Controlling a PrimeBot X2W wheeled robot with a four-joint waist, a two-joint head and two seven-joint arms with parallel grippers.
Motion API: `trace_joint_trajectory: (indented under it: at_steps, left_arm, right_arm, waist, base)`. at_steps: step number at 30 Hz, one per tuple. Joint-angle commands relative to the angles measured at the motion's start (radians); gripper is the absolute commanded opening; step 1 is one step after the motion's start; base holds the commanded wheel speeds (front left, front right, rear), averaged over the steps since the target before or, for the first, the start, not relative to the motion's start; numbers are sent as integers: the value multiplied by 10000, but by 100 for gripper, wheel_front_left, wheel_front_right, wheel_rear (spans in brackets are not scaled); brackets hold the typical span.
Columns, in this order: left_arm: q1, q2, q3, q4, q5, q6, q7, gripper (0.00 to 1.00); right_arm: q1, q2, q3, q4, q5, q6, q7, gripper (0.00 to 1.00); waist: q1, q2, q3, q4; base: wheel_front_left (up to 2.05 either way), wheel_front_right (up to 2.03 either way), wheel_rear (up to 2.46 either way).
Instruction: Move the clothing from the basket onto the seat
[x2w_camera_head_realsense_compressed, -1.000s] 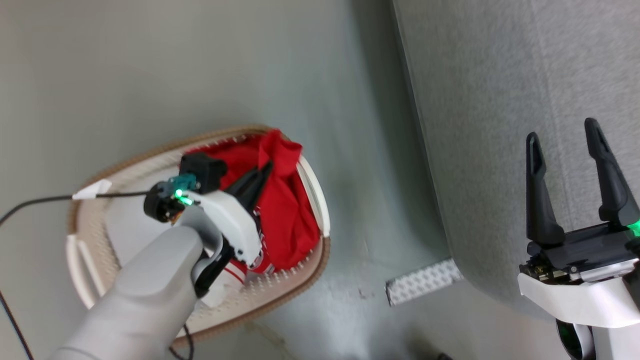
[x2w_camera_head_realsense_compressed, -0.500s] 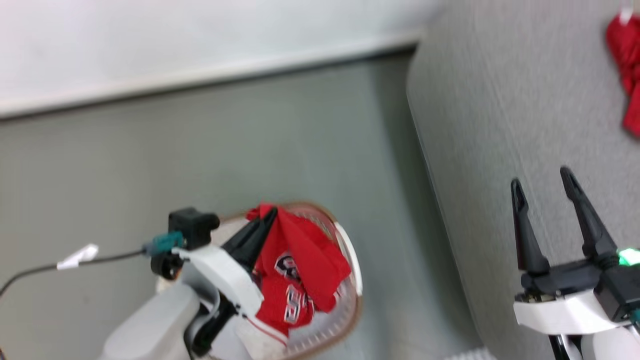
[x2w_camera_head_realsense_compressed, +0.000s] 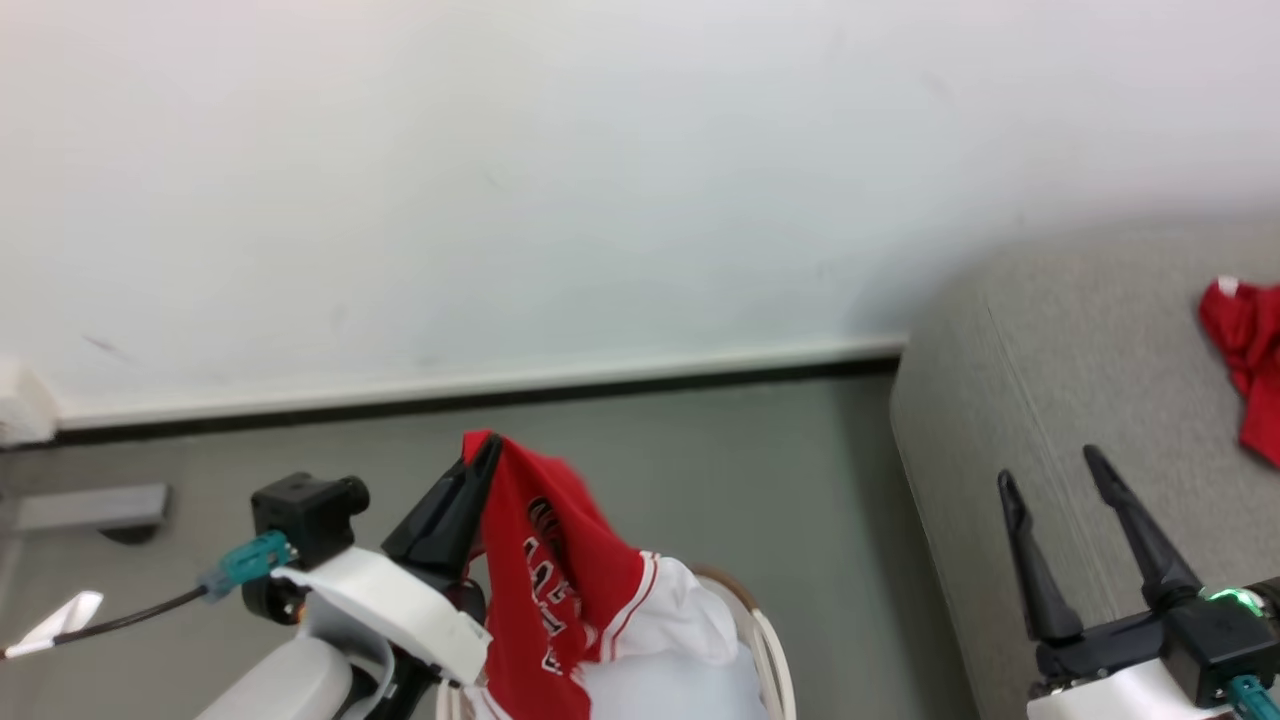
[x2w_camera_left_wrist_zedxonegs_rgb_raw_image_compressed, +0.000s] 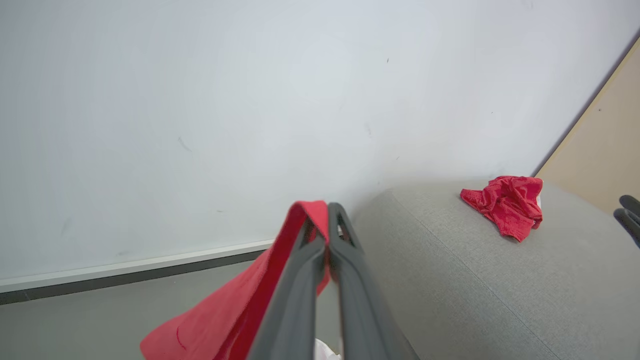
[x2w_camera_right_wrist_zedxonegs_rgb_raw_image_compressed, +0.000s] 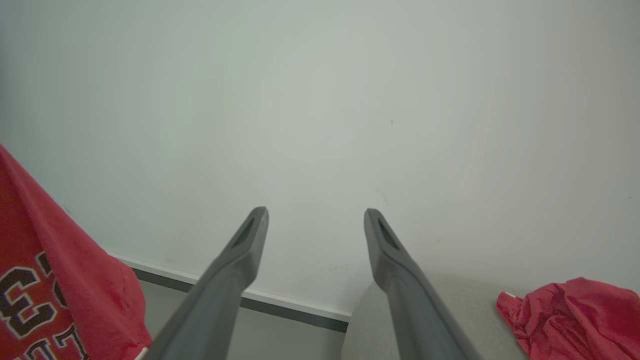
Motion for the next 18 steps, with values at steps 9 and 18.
trace_joint_trajectory:
  at_steps: [9, 18]
  left_arm:
    - [104, 708, 186, -2356, 228, 973, 730, 0]
    - [-550, 607, -75, -3467, 538, 1232, 1379, 0]
  right_arm:
    - [-274, -446, 1103, 232, 498, -29, -22, 100]
    - [-1671, -742, 4272, 950, 1516, -28, -20, 100]
  waist:
    - [5, -1, -1172, 864]
    - [5, -1, -1348, 1278]
  base:
    - [0, 0, 0]
    - [0, 0, 0]
